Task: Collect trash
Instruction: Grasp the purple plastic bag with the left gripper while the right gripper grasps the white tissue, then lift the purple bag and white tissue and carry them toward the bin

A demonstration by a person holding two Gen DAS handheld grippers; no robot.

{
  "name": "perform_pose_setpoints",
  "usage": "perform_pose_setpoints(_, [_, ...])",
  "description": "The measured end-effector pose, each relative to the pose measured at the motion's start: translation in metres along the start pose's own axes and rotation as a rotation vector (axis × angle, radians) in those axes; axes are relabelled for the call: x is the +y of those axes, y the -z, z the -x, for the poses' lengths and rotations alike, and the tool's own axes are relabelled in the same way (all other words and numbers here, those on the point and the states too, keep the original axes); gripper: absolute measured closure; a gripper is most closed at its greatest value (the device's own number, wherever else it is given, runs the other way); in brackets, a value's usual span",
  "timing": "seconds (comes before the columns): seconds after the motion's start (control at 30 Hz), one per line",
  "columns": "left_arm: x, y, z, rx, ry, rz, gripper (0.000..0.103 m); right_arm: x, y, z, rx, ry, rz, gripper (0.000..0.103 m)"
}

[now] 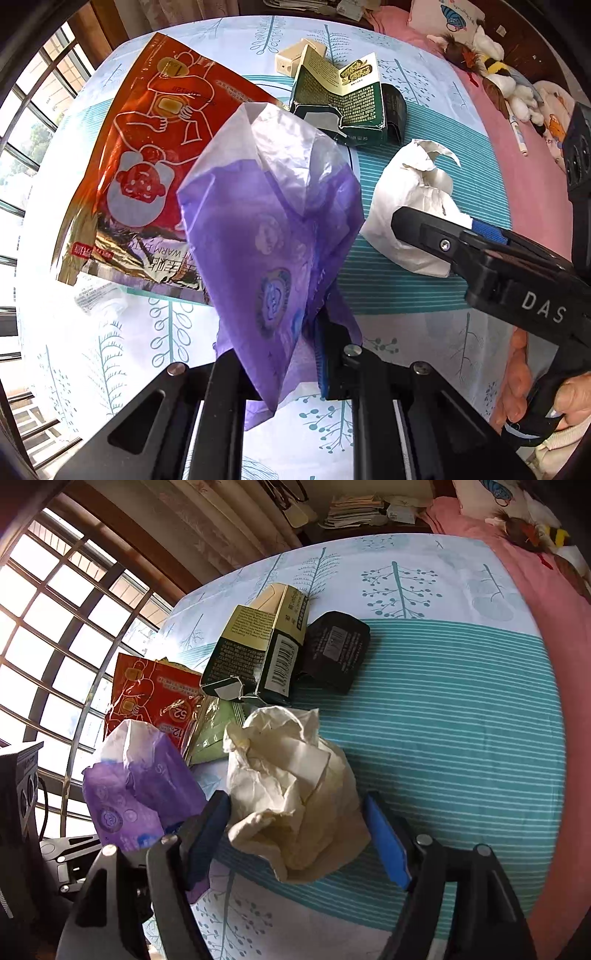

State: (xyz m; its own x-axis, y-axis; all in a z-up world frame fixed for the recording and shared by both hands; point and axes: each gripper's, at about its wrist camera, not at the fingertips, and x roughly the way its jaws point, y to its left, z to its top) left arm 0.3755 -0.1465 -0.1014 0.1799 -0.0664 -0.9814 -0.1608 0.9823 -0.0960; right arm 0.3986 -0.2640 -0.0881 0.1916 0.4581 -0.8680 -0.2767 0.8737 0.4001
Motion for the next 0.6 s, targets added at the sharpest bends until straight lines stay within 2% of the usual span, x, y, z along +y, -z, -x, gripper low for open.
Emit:
perform_pose_setpoints(0.1, [-0.004, 0.001, 0.004, -0.036, 0.001, -0.016, 0.091, 0.011, 0.002, -0.003, 0.021, 0.024, 0.035, 0.024])
perform_pose_setpoints(0.23, [0.009, 0.02, 0.021, -0.084, 0.016, -0.02, 0.091, 0.025, 0.006, -0.008, 0.031, 0.058, 0.088, 0.026])
perform_pose_setpoints(0.3, [0.014, 0.027, 0.026, -0.108, 0.032, -0.013, 0.091, 0.033, 0.008, -0.006, 0.028, 0.056, 0.106, 0.048])
perform_pose_setpoints(0.33, [0.017, 0.03, 0.029, -0.119, 0.04, -0.01, 0.091, 0.036, 0.008, -0.006, 0.038, 0.052, 0.107, 0.054])
perform_pose_setpoints(0.37, [0.02, 0.034, 0.032, -0.129, 0.048, -0.01, 0.091, 0.039, 0.009, -0.007, 0.056, 0.044, 0.104, 0.082])
perform_pose_setpoints(0.4, [0.023, 0.039, 0.035, -0.137, 0.054, -0.01, 0.091, 0.042, 0.012, -0.011, 0.087, 0.035, 0.096, 0.09])
perform_pose_setpoints(0.6, [0.048, 0.068, 0.051, -0.18, 0.078, -0.035, 0.091, 0.056, 0.02, -0.009, 0.061, 0.077, 0.101, 0.091])
